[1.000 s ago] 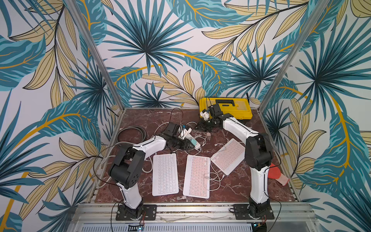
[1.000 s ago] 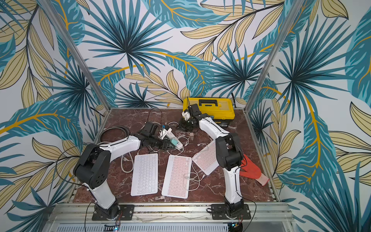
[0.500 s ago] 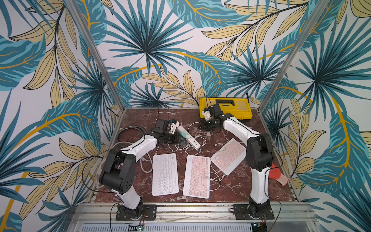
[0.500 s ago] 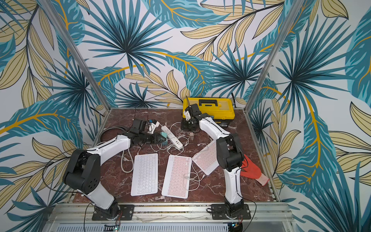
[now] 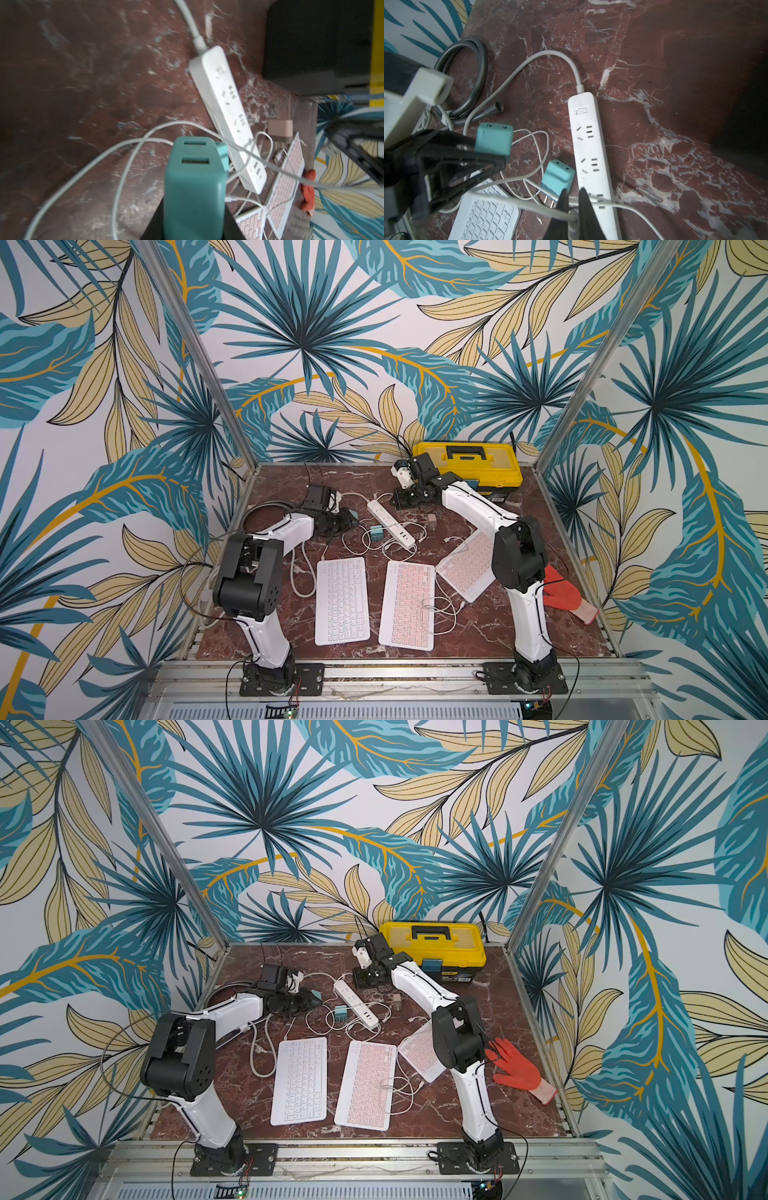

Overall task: Unplug the wireless keyboard
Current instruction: Place the plug at the center of the board.

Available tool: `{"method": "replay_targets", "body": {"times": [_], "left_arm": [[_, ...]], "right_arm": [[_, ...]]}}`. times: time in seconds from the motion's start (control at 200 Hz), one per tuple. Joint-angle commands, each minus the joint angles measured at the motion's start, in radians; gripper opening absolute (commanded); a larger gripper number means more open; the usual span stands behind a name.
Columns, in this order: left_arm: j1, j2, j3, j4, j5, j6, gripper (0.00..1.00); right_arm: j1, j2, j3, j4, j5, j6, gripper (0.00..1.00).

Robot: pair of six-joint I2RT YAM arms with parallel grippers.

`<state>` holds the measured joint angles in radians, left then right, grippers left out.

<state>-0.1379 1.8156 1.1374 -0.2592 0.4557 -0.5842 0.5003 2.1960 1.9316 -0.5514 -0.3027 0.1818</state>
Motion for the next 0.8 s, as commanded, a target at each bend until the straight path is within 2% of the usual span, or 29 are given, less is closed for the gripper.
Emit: {"method": "replay_targets", "body": {"times": [0.0, 0.185, 0.39, 0.536, 0.691, 0.791], "left_arm": [[0.045, 0.042, 0.058, 0.012, -0.02, -0.046, 0.0], [0.063, 0.142, 0.154, 0.012, 0.024, -0.034, 0.0], [0.075, 0.236, 0.239, 0.011, 0.034, -0.052, 0.0], [0.08, 0.288, 0.264, 0.014, 0.038, -0.082, 0.0], [0.081, 0.316, 0.278, 0.011, 0.051, -0.093, 0.0], [0.082, 0.323, 0.268, 0.012, 0.059, -0.099, 0.13]], "right_arm": [[0.02, 0.038, 0.022, 0.013, -0.059, -0.017, 0.13], [0.057, 0.119, 0.086, 0.029, -0.093, 0.019, 0.13], [0.076, 0.194, 0.103, 0.137, -0.088, 0.116, 0.15], [0.099, 0.275, 0.212, 0.058, -0.078, 0.088, 0.15], [0.103, 0.323, 0.235, 0.047, -0.046, 0.133, 0.17], [0.104, 0.335, 0.242, 0.022, -0.021, 0.126, 0.21]]}}
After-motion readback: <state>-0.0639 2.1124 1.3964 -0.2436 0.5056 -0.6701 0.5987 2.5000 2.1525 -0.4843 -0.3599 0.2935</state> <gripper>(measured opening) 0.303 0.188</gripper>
